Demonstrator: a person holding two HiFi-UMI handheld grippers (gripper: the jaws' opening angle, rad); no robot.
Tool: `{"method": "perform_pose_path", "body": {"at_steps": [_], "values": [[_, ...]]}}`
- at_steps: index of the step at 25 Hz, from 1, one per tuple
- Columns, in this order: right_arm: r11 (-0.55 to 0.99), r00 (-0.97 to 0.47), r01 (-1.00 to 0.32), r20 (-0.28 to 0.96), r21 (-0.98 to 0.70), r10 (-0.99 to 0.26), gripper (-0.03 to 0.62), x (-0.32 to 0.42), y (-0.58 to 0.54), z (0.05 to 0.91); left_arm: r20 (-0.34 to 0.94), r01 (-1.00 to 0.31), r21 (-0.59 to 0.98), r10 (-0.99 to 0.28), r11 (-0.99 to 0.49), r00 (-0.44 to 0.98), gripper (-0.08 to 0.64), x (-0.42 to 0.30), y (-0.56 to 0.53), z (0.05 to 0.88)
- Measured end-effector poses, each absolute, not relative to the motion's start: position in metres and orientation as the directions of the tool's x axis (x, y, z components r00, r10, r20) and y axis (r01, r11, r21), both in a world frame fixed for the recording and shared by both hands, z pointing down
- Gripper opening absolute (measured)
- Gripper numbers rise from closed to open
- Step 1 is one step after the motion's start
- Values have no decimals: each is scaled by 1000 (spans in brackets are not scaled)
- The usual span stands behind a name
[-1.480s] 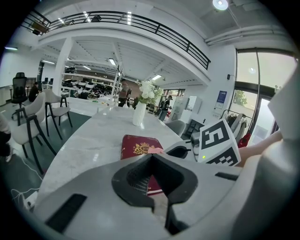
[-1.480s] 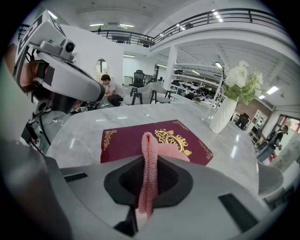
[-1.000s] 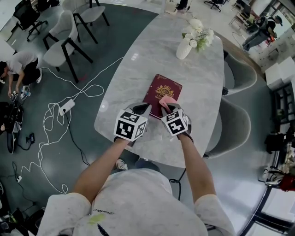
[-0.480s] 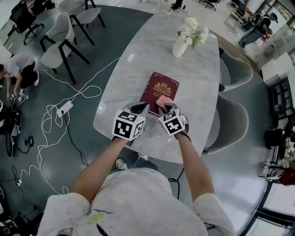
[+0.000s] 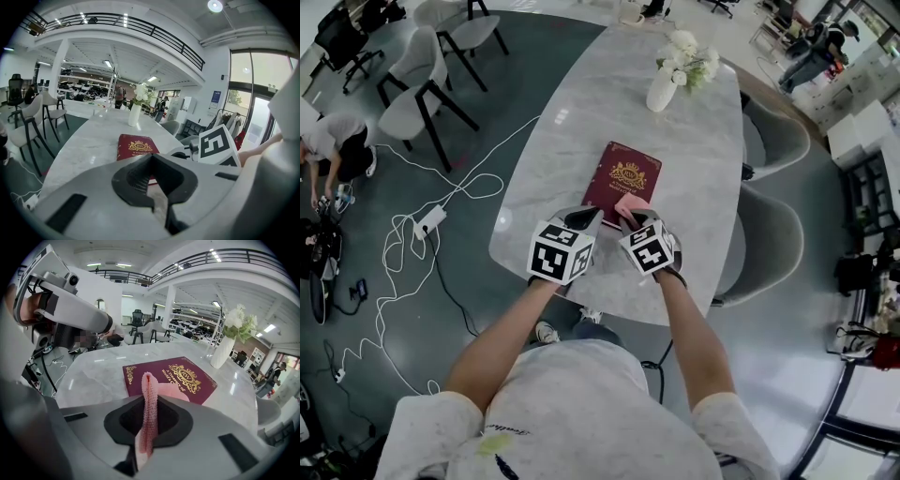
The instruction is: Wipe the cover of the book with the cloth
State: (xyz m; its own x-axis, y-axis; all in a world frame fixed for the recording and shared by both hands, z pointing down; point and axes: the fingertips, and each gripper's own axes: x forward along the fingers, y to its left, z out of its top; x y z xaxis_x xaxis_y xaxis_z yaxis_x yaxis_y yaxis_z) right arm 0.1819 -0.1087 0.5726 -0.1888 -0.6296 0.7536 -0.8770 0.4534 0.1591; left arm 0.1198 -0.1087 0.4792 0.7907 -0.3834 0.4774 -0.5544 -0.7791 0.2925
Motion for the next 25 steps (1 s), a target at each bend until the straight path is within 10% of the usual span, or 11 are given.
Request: {"method": "perform_pose_path", "body": {"at_steps": [25], "values": [[488, -197, -853, 750, 187, -632, 20, 169, -89, 560, 466, -533, 304, -365, -790, 806, 6, 120, -99, 477]]}}
